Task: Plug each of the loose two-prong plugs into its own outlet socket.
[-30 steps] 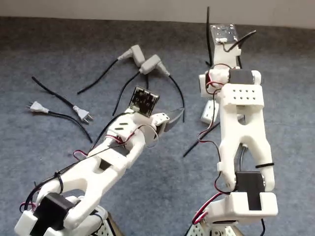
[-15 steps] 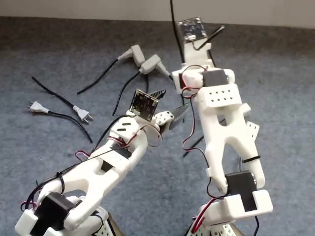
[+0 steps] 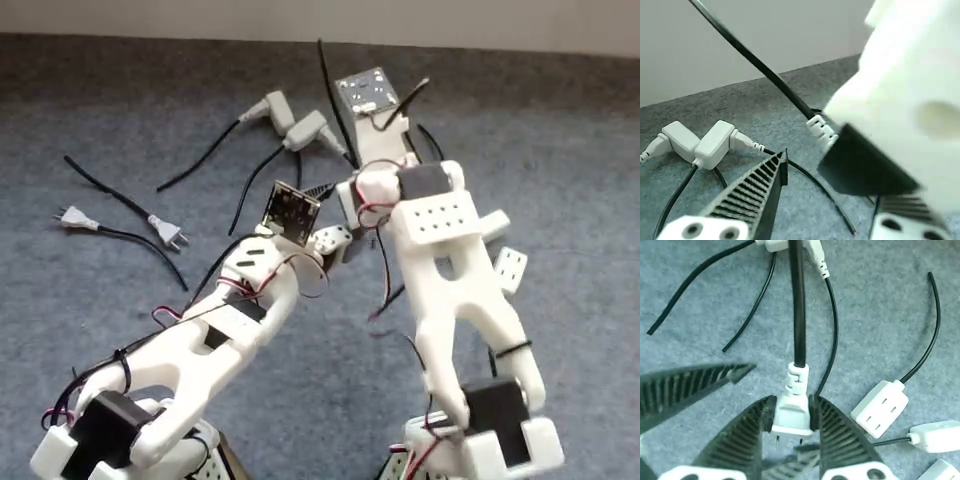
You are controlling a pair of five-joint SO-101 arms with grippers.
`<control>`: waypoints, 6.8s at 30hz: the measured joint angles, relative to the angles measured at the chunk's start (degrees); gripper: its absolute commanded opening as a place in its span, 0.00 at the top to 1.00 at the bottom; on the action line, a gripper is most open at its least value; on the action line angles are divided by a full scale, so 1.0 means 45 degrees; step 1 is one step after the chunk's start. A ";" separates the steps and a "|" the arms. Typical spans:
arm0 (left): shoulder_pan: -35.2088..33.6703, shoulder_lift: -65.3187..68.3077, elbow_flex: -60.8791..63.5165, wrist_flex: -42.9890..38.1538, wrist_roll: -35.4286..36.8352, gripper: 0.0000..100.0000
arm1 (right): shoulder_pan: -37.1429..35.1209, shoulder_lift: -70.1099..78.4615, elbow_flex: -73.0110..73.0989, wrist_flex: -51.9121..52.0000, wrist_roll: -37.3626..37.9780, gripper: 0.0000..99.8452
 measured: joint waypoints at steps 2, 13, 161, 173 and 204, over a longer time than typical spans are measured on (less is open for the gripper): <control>-0.0195 0.0039 0.0000 0.0000 0.0078 0.71 | -0.0078 -0.1055 0.0606 0.0078 0.0020 0.99; -0.0234 0.0000 -0.0020 -0.0156 0.0078 0.71 | -0.0078 -0.4278 0.2012 0.0938 0.0039 0.99; -0.0410 0.3810 -0.1446 -0.0137 -0.0078 0.71 | 0.9514 1.0569 -1.0803 0.7560 -0.0664 0.99; -0.0410 0.3810 -0.1446 -0.0137 -0.0078 0.71 | 0.9299 1.0569 -1.0803 0.7560 -0.0703 0.99; -0.0410 0.3810 -0.1446 -0.0137 -0.0078 0.71 | 0.9807 1.0120 -0.9885 0.7502 -0.0625 0.99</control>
